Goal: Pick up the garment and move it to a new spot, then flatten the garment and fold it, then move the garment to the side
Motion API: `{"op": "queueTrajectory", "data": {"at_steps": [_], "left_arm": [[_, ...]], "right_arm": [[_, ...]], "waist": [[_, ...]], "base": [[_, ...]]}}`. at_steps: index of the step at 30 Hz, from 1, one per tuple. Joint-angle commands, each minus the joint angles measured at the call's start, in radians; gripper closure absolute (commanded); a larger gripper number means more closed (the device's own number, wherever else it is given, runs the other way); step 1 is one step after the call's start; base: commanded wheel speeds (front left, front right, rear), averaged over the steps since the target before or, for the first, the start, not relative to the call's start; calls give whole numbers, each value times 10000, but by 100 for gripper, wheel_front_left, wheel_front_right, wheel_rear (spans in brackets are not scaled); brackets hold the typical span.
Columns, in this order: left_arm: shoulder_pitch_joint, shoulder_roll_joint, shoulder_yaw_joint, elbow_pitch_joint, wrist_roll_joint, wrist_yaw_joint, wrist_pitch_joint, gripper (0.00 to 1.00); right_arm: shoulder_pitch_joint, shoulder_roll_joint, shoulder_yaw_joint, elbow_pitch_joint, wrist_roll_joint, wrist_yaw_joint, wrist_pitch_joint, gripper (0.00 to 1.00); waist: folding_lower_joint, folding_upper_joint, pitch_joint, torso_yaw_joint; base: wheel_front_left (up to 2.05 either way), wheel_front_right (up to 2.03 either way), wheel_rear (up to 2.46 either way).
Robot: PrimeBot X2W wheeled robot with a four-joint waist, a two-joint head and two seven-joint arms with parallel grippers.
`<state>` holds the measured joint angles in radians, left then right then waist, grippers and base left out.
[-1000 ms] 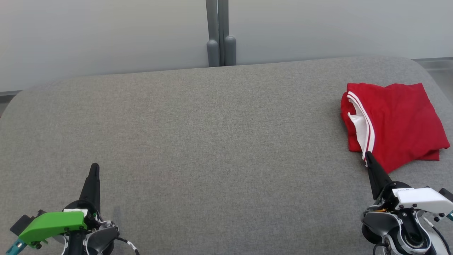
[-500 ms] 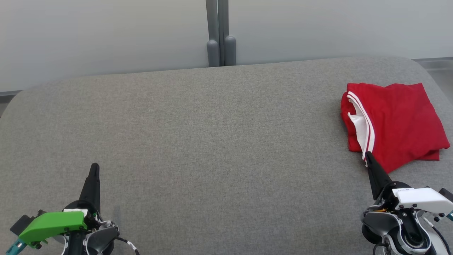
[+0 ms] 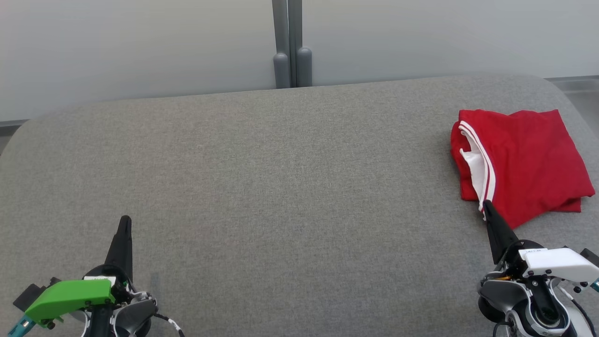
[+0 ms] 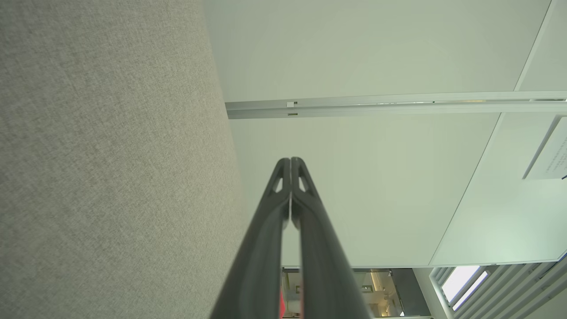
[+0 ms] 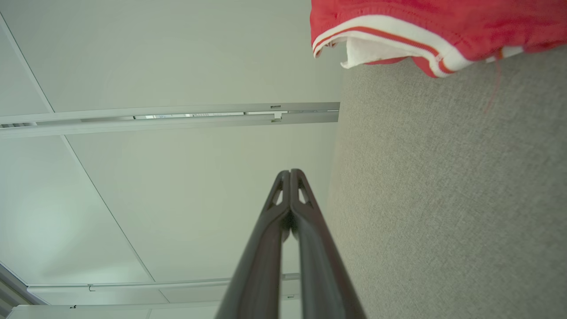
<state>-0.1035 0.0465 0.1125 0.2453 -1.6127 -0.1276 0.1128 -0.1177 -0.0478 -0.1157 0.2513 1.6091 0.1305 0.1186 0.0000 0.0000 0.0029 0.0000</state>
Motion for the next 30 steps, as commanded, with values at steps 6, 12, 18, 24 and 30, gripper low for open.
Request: {"op": "queueTrajectory", "data": {"at_steps": [6, 12, 18, 24, 30], "left_arm": [[-108, 70, 25, -24, -8, -68, -1, 100], [-108, 70, 25, -25, -8, -68, -1, 100], [-108, 70, 25, -23, -8, -68, -1, 100], [-108, 70, 25, -24, -8, -68, -1, 100], [-108, 70, 24, -24, -8, -68, -1, 100]], "right_arm": [[84, -45, -18, -55, 61, 4, 17, 100], [84, -45, -17, -55, 59, 4, 16, 100], [84, -45, -17, -55, 61, 4, 16, 100], [84, -45, -17, -55, 60, 4, 16, 100], [84, -45, -17, -55, 60, 4, 16, 100]], "waist": [[0, 0, 0, 0], [0, 0, 0, 0], [0, 0, 0, 0], [0, 0, 0, 0], [0, 0, 0, 0]], "base": [[0, 0, 0], [0, 0, 0], [0, 0, 0], [0, 0, 0], [0, 0, 0]]}}
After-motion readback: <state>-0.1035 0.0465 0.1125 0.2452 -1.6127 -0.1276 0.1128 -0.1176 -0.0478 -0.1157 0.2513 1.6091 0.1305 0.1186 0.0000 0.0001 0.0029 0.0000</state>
